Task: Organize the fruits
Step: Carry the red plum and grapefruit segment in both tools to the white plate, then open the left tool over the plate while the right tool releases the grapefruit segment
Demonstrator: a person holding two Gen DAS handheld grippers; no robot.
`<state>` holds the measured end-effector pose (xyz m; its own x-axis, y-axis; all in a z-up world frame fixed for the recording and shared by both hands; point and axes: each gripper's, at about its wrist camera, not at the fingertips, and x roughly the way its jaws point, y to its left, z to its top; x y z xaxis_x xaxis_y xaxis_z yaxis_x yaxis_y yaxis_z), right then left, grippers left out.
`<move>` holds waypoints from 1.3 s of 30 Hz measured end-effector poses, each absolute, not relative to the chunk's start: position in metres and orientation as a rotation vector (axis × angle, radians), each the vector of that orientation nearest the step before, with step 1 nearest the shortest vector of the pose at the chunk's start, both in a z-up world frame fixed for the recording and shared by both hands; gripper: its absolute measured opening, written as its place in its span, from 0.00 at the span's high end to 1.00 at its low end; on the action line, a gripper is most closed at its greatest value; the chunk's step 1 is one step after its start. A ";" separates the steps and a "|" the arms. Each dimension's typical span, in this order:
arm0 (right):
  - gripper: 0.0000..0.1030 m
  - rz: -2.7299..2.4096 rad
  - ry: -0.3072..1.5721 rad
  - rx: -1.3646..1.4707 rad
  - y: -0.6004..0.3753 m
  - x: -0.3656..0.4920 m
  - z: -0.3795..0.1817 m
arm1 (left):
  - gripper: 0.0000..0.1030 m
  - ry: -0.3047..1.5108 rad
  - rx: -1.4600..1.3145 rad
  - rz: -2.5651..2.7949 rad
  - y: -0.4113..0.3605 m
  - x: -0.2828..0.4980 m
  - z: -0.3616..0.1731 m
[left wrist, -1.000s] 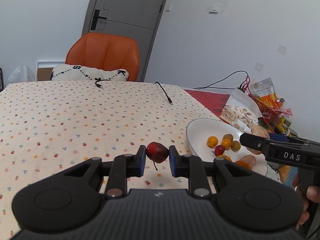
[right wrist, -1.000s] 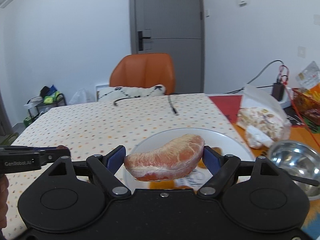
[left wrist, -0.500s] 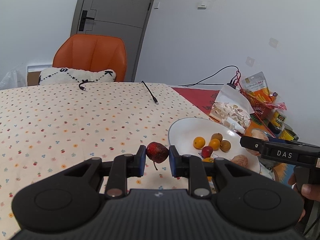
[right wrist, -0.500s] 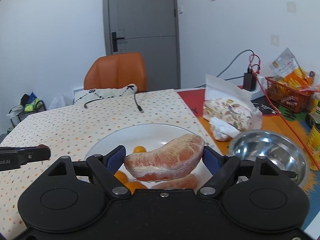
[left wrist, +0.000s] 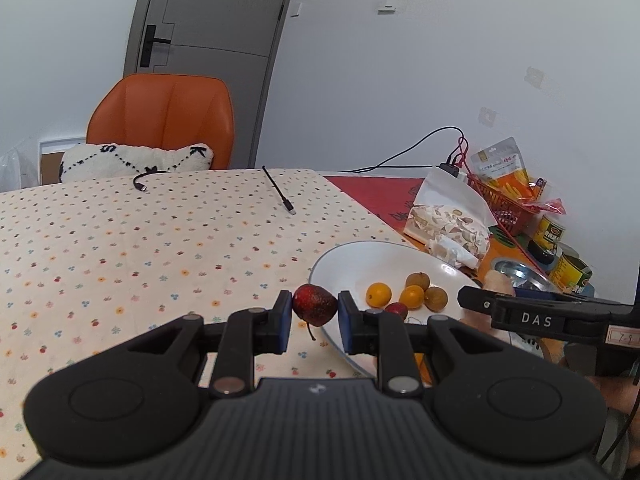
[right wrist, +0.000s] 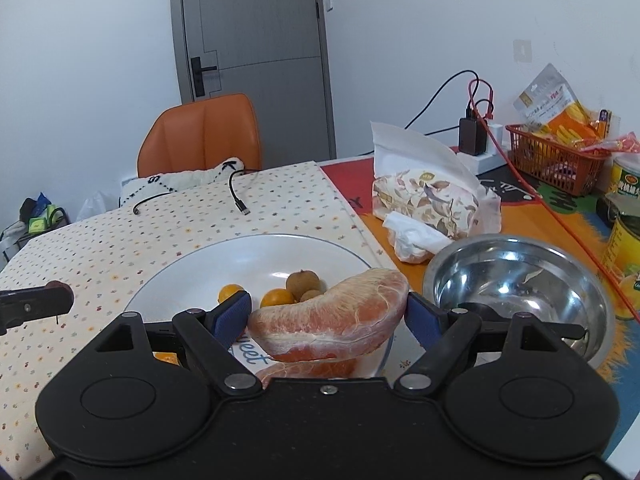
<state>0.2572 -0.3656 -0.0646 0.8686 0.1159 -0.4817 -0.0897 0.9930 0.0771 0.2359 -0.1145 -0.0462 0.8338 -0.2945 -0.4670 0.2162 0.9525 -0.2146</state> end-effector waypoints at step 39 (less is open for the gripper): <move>0.15 0.180 0.499 0.113 -0.369 0.213 -0.063 | 0.26 0.548 -0.167 -0.216 -0.116 0.236 -0.047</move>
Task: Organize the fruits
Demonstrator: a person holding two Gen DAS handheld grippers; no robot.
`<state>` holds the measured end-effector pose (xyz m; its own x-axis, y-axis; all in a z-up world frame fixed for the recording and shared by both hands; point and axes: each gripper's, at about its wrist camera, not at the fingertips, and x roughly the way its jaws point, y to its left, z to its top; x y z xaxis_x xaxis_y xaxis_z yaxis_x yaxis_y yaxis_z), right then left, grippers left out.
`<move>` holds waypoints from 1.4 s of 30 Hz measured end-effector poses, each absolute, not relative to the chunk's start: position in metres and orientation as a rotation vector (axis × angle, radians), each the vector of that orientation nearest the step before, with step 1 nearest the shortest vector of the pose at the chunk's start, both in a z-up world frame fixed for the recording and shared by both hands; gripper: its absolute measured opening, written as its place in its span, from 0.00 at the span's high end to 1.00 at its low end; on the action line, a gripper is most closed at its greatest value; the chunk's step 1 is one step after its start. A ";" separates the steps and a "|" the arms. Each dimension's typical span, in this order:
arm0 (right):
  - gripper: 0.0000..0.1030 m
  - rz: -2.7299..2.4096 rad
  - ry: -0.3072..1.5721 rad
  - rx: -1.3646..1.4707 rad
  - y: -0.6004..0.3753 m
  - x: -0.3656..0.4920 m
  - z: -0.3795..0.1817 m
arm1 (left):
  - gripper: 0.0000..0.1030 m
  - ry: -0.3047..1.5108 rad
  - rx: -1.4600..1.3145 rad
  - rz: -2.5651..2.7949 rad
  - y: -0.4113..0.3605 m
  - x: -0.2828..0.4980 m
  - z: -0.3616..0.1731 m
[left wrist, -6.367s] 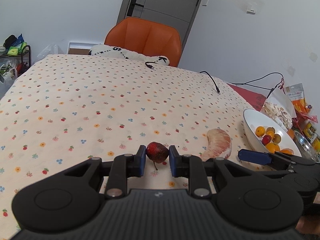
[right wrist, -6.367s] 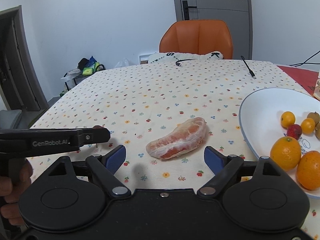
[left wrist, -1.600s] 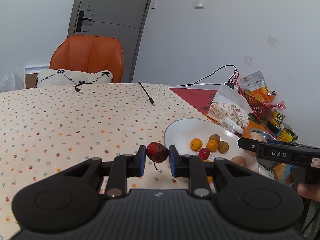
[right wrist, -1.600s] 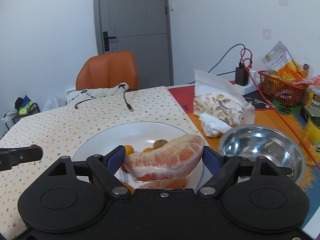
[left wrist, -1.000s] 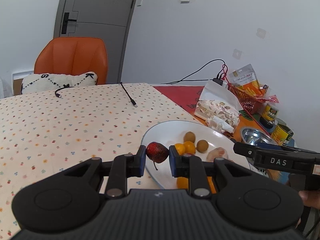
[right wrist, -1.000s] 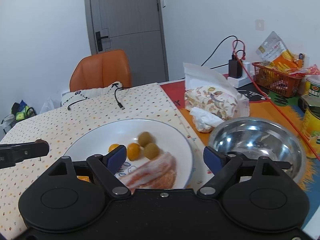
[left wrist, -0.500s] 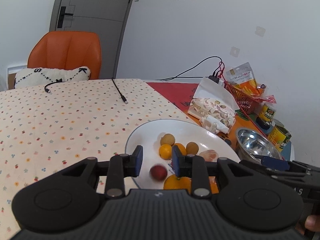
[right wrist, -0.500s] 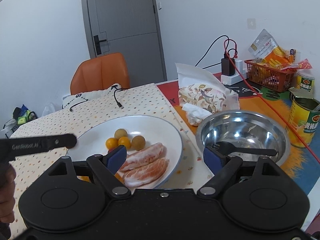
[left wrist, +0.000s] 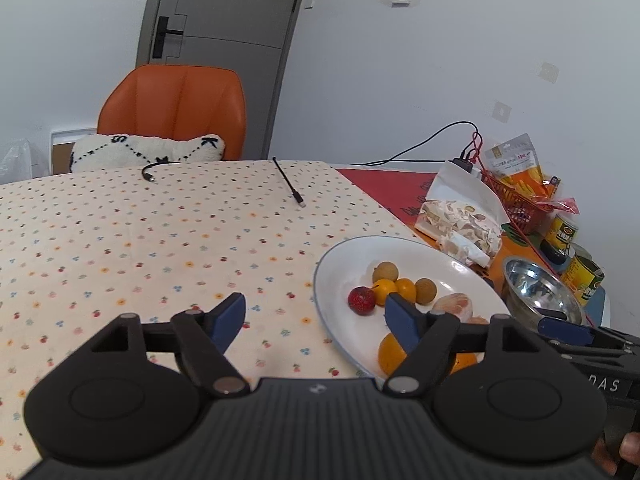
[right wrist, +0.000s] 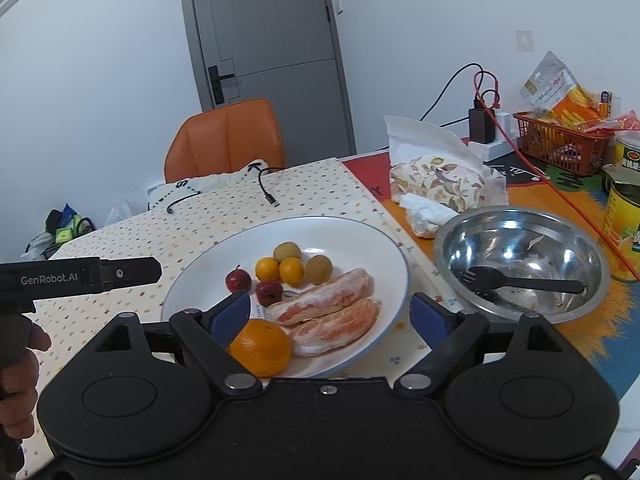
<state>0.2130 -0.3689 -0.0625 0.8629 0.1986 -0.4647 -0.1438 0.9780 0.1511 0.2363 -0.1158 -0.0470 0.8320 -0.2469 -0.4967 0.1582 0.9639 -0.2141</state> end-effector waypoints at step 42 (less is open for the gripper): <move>0.00 0.319 0.524 0.132 -0.314 0.169 -0.044 | 0.08 0.570 -0.154 -0.034 -0.047 0.151 -0.028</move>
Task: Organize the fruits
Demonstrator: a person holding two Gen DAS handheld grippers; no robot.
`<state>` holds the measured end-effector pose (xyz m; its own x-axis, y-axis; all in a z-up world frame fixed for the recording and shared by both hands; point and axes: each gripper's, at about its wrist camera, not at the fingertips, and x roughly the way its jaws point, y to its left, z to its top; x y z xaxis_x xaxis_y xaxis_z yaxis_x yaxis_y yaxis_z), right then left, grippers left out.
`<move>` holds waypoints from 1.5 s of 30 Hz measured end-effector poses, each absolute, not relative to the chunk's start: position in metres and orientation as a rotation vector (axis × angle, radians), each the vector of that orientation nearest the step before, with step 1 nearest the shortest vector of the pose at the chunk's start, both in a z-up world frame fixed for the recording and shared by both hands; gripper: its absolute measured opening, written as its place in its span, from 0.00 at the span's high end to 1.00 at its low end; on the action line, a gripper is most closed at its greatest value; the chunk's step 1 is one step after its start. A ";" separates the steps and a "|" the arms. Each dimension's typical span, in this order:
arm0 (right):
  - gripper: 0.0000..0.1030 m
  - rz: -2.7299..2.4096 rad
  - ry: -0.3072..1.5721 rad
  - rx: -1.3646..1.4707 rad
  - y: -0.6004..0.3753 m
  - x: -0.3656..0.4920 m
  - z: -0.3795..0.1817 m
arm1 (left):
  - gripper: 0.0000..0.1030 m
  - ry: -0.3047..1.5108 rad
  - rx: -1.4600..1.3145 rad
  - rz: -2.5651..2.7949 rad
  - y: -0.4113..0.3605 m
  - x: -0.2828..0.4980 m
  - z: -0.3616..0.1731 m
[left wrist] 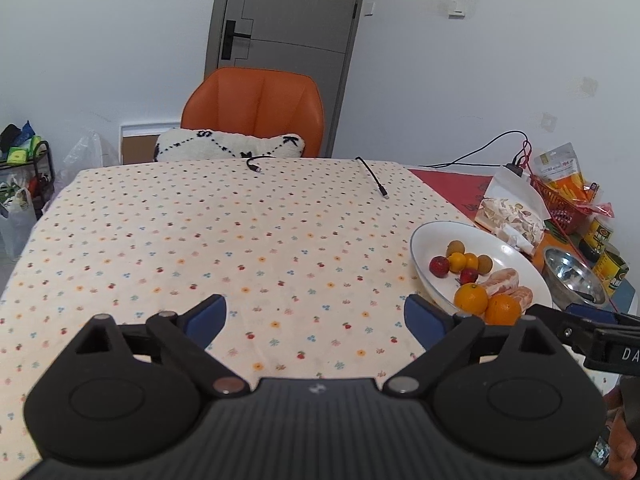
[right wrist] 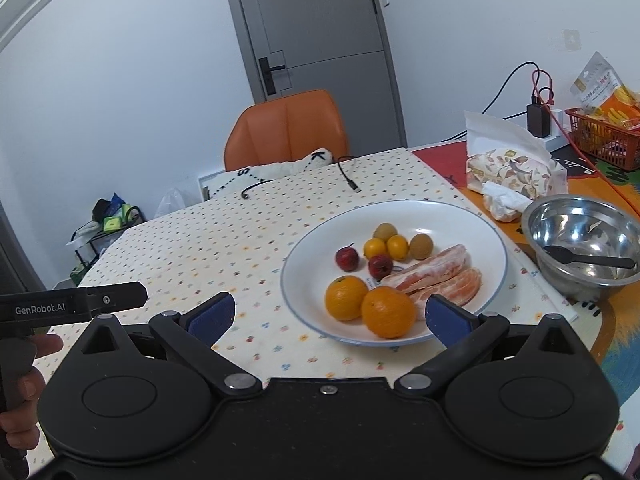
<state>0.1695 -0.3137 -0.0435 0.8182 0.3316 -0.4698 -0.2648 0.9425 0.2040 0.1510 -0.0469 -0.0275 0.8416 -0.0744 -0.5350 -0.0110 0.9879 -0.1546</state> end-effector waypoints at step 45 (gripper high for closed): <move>0.00 0.465 0.557 0.074 -0.293 0.074 -0.009 | 0.00 0.528 -0.142 0.028 -0.019 0.029 0.006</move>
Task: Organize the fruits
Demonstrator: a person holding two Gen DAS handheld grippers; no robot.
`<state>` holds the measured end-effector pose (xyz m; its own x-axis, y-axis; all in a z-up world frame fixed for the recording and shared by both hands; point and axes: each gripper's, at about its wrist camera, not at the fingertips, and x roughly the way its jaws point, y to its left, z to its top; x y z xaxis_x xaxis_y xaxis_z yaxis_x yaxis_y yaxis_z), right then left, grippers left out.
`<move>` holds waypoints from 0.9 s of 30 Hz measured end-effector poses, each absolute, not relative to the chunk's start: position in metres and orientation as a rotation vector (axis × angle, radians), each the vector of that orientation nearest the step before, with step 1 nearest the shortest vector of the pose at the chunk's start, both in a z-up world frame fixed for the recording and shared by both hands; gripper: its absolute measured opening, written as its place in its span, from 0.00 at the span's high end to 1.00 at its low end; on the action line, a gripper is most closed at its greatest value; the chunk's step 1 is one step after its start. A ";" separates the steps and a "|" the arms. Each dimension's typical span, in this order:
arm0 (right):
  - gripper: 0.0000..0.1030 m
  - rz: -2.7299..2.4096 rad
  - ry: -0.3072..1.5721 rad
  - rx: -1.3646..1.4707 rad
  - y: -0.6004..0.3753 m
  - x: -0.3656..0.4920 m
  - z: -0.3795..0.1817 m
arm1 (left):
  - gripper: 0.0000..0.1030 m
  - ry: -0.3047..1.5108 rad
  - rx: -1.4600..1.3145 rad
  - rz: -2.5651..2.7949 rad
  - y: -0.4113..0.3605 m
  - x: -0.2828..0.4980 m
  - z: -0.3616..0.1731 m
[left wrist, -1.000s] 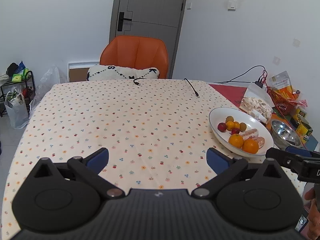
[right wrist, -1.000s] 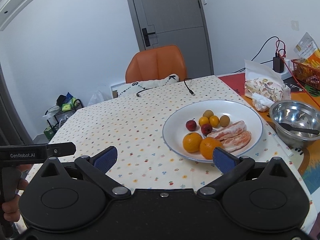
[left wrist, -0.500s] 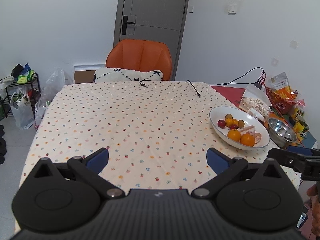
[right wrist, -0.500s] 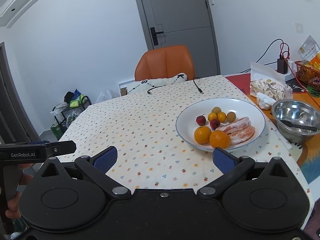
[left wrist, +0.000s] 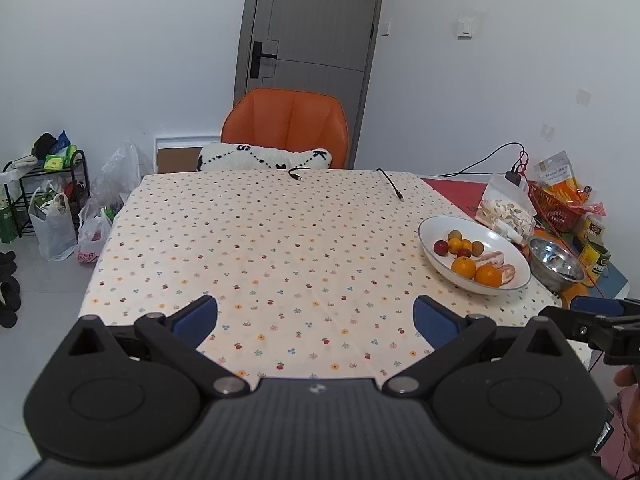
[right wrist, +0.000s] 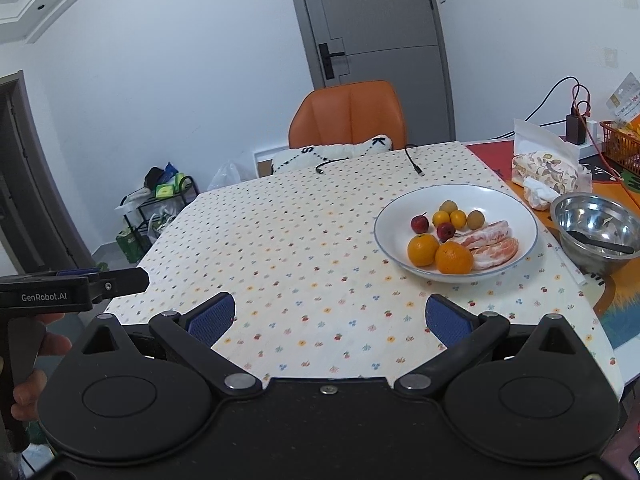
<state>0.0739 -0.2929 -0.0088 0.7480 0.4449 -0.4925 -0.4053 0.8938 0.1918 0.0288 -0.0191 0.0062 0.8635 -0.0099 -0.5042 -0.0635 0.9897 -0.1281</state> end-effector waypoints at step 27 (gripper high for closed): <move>0.00 0.496 0.520 0.042 -0.291 0.052 0.001 | 0.00 0.516 -0.101 0.053 -0.020 0.006 0.012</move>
